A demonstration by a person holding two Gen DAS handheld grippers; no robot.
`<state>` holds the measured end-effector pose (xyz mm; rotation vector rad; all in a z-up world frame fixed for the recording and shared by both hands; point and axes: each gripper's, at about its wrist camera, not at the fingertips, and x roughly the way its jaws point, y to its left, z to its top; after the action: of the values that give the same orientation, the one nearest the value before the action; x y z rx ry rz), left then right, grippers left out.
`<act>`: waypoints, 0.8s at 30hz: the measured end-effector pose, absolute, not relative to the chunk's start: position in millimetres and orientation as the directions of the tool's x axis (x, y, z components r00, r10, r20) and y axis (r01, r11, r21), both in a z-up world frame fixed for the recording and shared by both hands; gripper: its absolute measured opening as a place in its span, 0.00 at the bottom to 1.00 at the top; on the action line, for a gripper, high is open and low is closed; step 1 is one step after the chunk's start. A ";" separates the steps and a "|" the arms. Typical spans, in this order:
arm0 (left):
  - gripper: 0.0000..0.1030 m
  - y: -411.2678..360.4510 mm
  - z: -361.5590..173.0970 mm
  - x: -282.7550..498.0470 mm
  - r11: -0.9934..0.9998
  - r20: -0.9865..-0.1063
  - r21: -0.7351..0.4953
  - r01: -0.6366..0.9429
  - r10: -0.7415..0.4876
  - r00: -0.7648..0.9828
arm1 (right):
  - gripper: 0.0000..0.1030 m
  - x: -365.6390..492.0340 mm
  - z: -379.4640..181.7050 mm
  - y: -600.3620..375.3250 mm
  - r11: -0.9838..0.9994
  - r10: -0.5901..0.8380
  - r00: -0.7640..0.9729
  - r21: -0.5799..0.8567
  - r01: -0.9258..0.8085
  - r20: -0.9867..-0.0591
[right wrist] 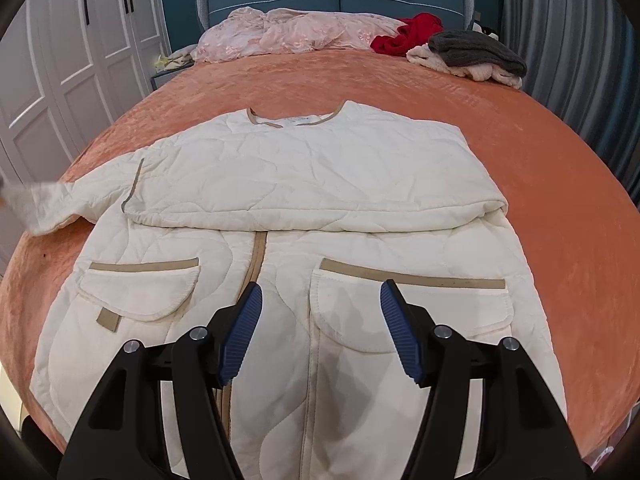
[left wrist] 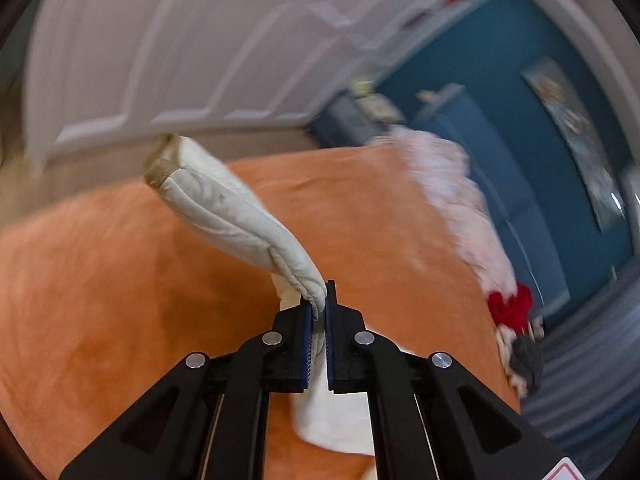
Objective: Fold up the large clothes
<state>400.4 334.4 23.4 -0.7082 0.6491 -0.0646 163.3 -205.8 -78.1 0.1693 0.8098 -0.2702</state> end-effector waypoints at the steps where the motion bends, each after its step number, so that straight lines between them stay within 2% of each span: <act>1: 0.02 316.2 41.8 397.4 0.789 -0.513 -0.604 -0.112 -0.277 0.813 | 0.58 162.0 -77.6 -206.3 0.952 -0.172 0.660 0.049 0.302 -0.732; 6: 0.02 196.8 134.6 370.2 0.848 -0.403 -0.500 0.177 -0.408 0.819 | 0.58 150.3 -70.8 -213.2 0.949 -0.175 0.673 0.058 0.308 -0.718; 12: 0.03 49.1 166.1 333.9 0.809 -0.399 -0.404 0.426 -0.575 0.714 | 0.59 131.8 -63.2 -237.2 0.935 -0.194 0.688 0.081 0.346 -0.699; 17: 0.03 -56.1 124.9 310.3 0.760 -0.499 -0.407 0.506 -0.649 0.574 | 0.62 117.5 -63.1 -263.2 0.919 -0.211 0.688 0.100 0.383 -0.694; 23: 0.07 -140.3 30.7 303.3 0.809 -0.684 -0.350 0.472 -0.565 0.462 | 0.62 104.3 -70.8 -292.6 0.899 -0.217 0.677 0.126 0.419 -0.703; 24: 0.11 -146.5 10.3 296.4 0.817 -0.712 -0.344 0.462 -0.548 0.439 | 0.62 102.8 -71.9 -296.6 0.896 -0.217 0.677 0.131 0.424 -0.704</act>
<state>296.4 -146.5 10.3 -0.1038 0.9234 -0.6286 102.8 -296.6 -71.9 0.2955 0.7461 -0.3659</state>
